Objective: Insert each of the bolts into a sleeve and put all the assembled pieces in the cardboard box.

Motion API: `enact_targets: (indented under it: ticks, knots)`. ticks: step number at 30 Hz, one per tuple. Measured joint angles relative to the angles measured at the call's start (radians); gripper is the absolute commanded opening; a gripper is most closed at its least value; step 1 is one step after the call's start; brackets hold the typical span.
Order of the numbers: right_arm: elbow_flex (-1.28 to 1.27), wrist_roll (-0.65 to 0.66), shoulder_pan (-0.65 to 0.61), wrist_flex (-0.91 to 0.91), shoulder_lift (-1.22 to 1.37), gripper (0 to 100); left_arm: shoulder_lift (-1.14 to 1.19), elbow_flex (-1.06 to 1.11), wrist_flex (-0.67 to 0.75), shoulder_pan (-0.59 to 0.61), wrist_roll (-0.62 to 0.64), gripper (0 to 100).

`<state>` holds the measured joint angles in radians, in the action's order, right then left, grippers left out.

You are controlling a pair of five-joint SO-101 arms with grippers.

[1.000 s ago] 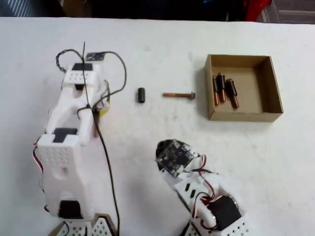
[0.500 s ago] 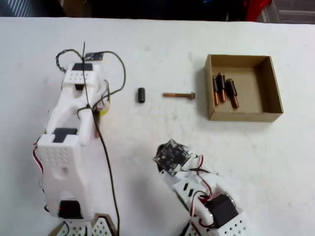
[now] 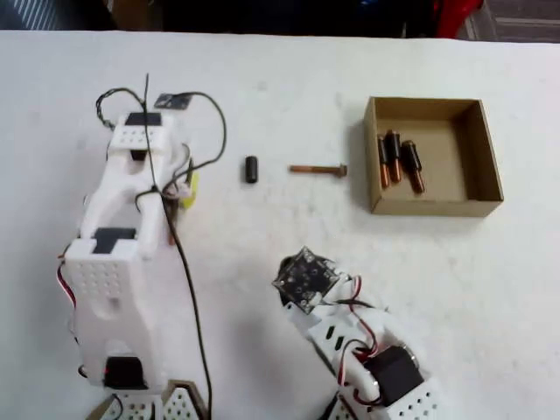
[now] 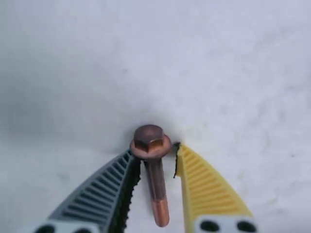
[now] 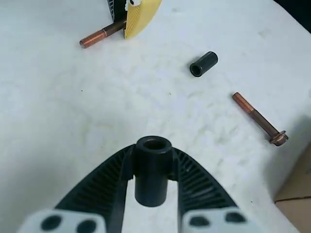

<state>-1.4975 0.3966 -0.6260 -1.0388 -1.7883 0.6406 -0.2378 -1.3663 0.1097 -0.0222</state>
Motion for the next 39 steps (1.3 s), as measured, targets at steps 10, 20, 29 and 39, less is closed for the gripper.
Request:
enact_targets:
  ticks: [10, 20, 29, 39]
  knots:
    - [0.0, 0.0, 0.0, -0.005, 0.0, 1.7, 0.0, 0.002, 0.055, -0.005, -0.005, 2]
    - [-0.015, 0.0, 0.0, -0.005, 0.0, 1.7, 0.0, 0.002, 0.055, -0.005, -0.035, 2]
    - [-0.044, 0.0, 0.0, 0.012, 0.0, 1.7, -0.06, -0.041, -0.083, -0.043, -0.126, 2]
    - [-0.18, 0.0, 0.0, 0.336, 0.002, 1.7, -0.414, -0.041, -0.212, -0.044, -0.199, 2]
